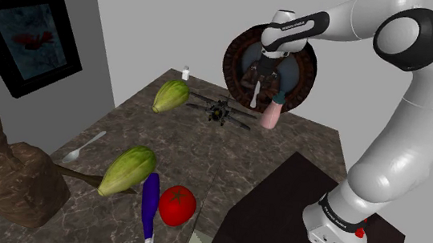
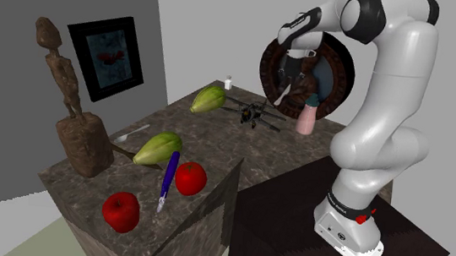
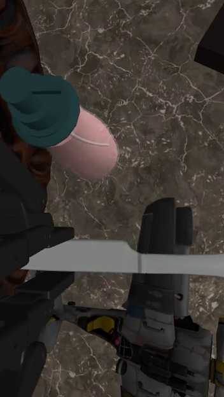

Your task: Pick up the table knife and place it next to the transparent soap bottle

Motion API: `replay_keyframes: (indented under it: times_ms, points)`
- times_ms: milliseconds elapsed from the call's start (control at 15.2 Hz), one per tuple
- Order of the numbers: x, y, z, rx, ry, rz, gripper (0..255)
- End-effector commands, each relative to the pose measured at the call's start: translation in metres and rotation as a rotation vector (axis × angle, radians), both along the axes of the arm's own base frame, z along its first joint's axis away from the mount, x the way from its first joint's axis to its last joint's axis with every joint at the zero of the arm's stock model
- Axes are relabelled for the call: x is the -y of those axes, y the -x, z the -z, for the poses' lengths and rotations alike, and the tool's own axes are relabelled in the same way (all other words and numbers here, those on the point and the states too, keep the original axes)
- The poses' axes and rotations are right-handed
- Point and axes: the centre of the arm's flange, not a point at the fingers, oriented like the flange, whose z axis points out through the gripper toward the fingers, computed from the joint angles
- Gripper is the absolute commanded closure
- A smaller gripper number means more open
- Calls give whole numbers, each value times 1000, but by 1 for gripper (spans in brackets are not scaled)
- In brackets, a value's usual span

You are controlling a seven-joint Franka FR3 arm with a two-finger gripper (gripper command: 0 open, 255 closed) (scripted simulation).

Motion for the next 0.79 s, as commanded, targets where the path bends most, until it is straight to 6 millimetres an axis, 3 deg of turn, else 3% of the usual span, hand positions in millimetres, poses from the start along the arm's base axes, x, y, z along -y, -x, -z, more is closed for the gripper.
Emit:
replay_keyframes:
  times_ms: [0, 726]
  points:
    - [0, -1, 10, 1, 0, 0, 255]
    - [0, -1, 69, 1, 0, 0, 255]
